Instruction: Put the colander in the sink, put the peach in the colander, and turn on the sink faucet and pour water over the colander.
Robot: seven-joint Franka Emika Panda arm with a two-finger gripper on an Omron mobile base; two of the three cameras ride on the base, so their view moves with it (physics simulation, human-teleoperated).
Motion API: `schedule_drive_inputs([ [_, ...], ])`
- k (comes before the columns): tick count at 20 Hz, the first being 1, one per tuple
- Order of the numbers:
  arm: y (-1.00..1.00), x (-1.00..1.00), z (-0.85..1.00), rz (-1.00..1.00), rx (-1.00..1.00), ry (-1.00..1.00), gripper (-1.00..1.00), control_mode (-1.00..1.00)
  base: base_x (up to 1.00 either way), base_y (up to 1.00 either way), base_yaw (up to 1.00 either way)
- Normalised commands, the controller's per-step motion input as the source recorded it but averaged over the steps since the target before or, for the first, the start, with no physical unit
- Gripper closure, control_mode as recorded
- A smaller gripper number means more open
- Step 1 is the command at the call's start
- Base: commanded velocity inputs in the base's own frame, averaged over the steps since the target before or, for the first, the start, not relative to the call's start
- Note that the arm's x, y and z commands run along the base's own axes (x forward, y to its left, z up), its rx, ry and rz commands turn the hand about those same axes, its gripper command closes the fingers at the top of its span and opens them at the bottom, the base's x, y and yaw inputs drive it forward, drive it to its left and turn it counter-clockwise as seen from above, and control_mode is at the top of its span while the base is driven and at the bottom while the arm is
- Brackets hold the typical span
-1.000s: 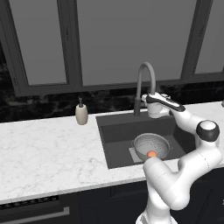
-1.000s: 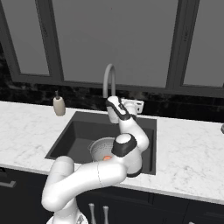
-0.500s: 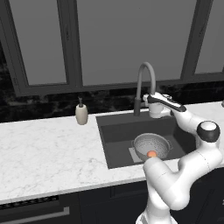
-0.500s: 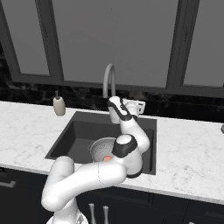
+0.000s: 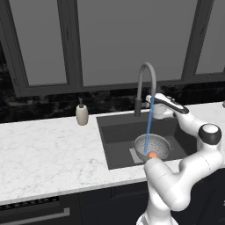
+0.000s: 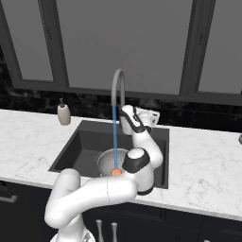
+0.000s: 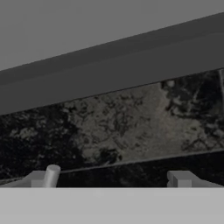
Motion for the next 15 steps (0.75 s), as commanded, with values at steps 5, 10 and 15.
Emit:
schedule_drive_inputs([
  [5,-0.76,0.0,-0.02,0.0,0.03,0.0,-1.0,-1.0,0.0,0.0,0.0],
  [10,-0.51,0.0,-0.01,0.0,0.0,0.0,-1.0,-1.0,0.0,0.0,0.0],
  [15,-0.16,0.0,0.0,0.0,0.0,0.0,-1.0,-1.0,0.0,0.0,0.0],
])
